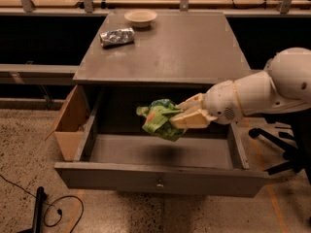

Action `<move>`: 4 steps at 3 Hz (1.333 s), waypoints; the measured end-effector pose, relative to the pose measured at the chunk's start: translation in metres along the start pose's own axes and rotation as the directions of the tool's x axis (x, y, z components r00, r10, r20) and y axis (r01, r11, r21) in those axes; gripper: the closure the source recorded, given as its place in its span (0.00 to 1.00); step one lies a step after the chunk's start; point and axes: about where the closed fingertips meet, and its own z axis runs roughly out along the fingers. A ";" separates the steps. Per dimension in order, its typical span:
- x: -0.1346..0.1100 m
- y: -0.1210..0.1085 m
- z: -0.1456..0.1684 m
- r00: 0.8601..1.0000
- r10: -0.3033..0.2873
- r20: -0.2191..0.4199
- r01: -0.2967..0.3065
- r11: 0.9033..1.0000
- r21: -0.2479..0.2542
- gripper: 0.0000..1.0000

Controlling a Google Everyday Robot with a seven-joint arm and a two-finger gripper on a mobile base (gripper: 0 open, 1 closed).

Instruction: Place green rice chip bag into top drawer

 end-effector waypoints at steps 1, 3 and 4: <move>0.032 -0.011 0.038 0.996 0.061 -0.071 -0.058 0.998 0.035 1.00; 0.069 -0.021 0.068 0.986 0.114 -0.121 -0.106 0.992 0.068 0.60; 0.063 -0.033 0.074 0.990 0.094 -0.109 -0.083 0.991 0.103 0.36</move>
Offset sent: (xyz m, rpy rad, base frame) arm 0.0203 0.0179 -0.1219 -0.1586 0.1353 -0.1083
